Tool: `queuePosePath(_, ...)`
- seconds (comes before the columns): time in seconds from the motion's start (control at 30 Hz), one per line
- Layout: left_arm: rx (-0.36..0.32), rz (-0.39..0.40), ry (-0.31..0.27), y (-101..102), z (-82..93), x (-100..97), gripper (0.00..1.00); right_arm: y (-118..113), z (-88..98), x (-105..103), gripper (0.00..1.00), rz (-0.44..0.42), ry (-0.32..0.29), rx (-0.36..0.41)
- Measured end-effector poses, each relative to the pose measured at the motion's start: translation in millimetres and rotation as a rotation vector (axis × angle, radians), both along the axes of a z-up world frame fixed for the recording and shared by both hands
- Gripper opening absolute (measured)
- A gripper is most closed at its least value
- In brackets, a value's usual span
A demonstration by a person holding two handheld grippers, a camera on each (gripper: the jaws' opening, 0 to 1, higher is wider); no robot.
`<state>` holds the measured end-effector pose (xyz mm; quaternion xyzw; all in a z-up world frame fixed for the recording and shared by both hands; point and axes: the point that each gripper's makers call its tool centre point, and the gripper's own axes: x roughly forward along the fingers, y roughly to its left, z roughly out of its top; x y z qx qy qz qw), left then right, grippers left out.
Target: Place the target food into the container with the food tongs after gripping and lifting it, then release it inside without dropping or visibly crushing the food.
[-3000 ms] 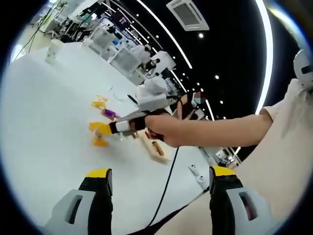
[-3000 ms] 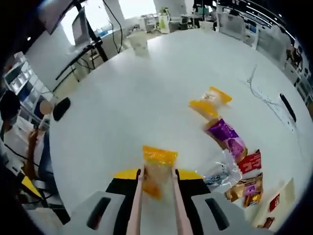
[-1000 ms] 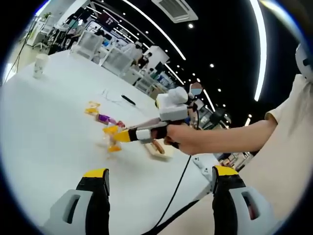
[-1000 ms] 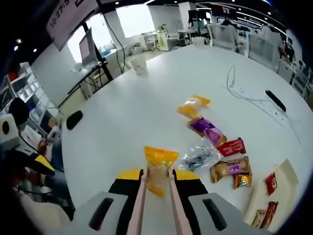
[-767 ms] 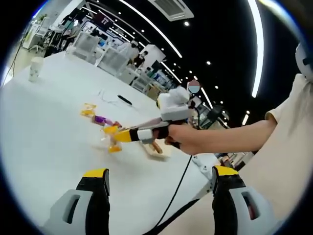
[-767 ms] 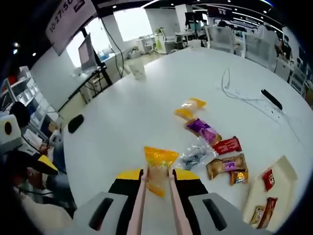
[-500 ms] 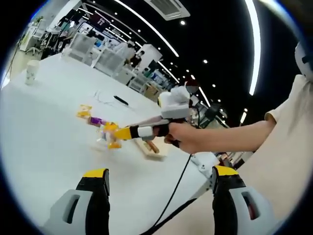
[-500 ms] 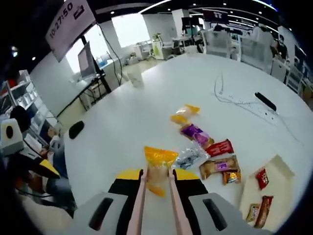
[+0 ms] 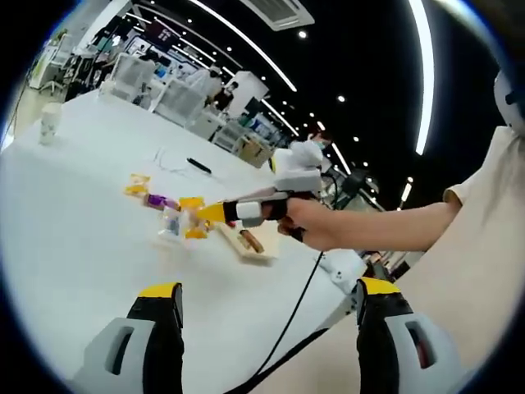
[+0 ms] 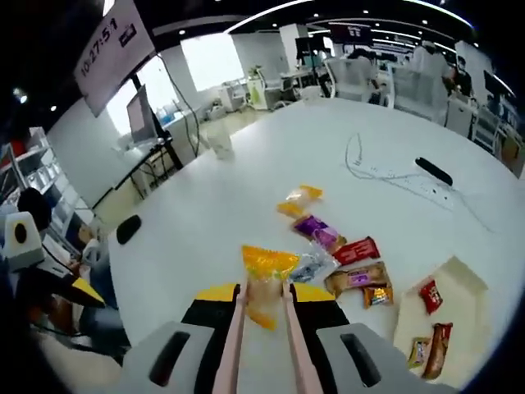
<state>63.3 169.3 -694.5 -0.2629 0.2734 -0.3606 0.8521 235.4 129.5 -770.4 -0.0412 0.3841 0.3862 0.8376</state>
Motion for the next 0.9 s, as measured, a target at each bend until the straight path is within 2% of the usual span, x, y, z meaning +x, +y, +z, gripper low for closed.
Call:
queuePosePath(0.23, 0.003, -0.011, -0.005, -2.7, 1.9, 1.5, 0.87, -3.1, 12.9, 5.7, 0.23, -0.021, -0.021, 0.024)
queuePosePath(0.33, 0.004, -0.015, -0.008, -3.6, 3.2, 2.2, 0.87, -5.6, 23.1, 10.5, 0.23, -0.037, -0.054, 0.039)
queuePosePath(0.5, 0.004, -0.029, -0.008, -6.9, 3.8, 1.2, 0.87, -9.6, 32.6, 12.6, 0.23, -0.050, -0.071, 0.053)
queuePosePath(0.9, 0.004, -0.052, -0.011, -10.4, 5.5, 1.1, 0.87, -21.3, 46.8, 9.4, 0.23, -0.087, -0.091, 0.076)
